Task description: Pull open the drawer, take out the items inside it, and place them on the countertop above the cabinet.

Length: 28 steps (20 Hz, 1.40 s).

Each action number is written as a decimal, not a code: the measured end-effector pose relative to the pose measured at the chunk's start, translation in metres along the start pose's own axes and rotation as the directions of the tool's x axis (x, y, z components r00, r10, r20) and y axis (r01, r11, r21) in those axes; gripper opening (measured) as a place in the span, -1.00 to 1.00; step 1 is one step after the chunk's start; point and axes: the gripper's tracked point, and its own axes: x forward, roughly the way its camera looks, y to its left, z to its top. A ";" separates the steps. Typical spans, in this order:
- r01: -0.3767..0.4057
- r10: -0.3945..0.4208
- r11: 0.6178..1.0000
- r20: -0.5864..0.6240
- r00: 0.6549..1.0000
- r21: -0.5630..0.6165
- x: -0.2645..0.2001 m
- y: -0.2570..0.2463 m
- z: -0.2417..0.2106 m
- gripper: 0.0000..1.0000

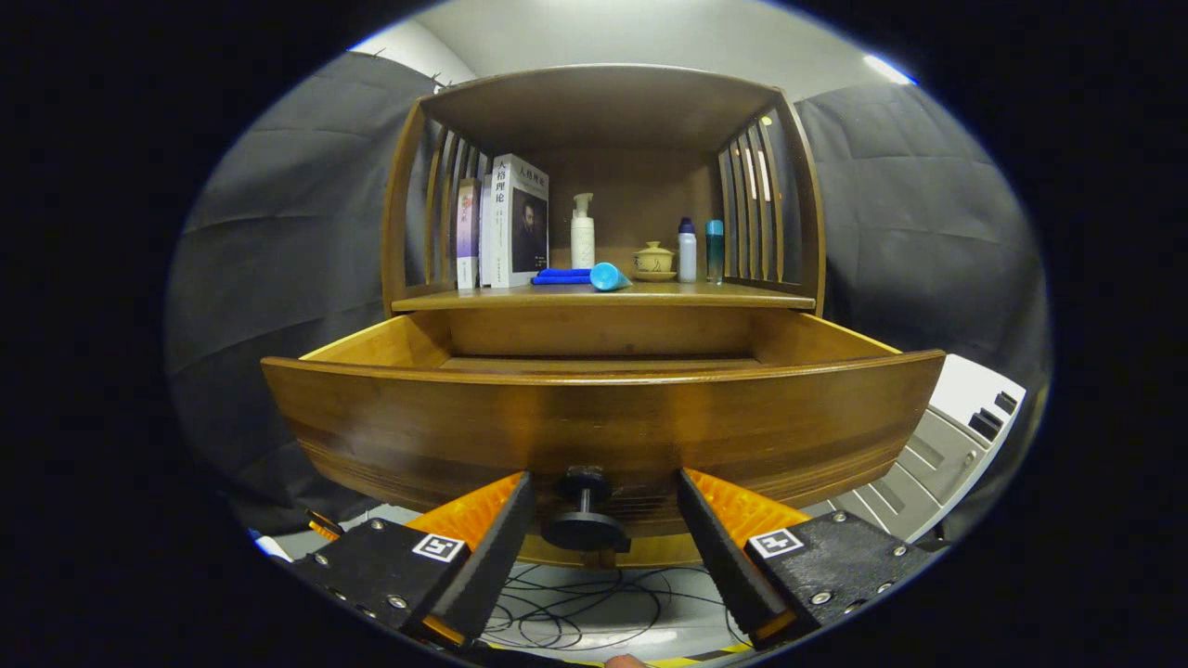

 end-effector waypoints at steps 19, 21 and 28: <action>0.007 -0.007 1.000 0.003 1.000 0.016 0.072 -0.001 0.024 0.90; 0.009 -0.009 1.000 -0.011 1.000 0.022 0.089 -0.003 0.028 0.90; 0.026 -0.026 0.999 -0.008 1.000 -0.022 0.137 -0.001 0.036 0.87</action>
